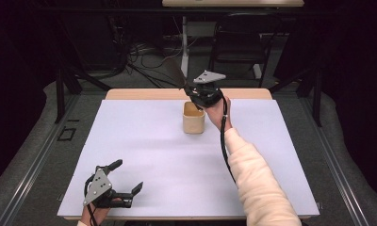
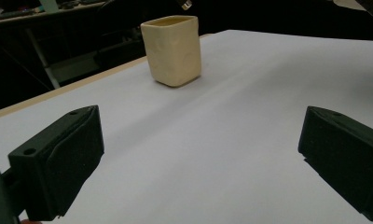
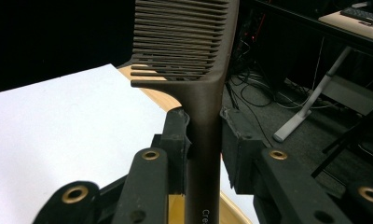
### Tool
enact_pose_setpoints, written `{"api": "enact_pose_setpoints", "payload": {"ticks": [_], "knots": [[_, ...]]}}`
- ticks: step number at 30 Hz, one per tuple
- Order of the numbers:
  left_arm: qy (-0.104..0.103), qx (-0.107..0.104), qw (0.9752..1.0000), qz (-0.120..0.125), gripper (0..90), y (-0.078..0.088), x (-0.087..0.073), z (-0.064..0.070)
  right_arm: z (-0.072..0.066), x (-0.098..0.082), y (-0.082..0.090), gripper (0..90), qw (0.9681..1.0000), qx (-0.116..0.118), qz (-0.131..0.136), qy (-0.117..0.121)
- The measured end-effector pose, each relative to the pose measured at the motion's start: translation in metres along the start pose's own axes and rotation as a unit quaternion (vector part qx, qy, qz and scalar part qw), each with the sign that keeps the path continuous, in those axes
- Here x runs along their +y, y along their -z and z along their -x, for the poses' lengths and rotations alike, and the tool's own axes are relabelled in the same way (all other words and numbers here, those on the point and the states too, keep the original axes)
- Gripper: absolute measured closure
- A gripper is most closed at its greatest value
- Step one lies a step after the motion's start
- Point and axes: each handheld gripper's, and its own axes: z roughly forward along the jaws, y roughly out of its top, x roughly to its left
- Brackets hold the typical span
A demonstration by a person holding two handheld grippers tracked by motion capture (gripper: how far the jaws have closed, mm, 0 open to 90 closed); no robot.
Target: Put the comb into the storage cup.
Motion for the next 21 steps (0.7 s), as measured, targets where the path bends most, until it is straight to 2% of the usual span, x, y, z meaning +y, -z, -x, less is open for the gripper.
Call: {"api": "enact_pose_setpoints", "payload": {"ticks": [21], "knots": [[0.0, -0.001, 1.0, 0.002, 0.1, 0.0, 0.0, 0.001, -0.006, -0.005, -0.012, 72.4, 0.9999, 0.007, -0.008, 0.006]]}}
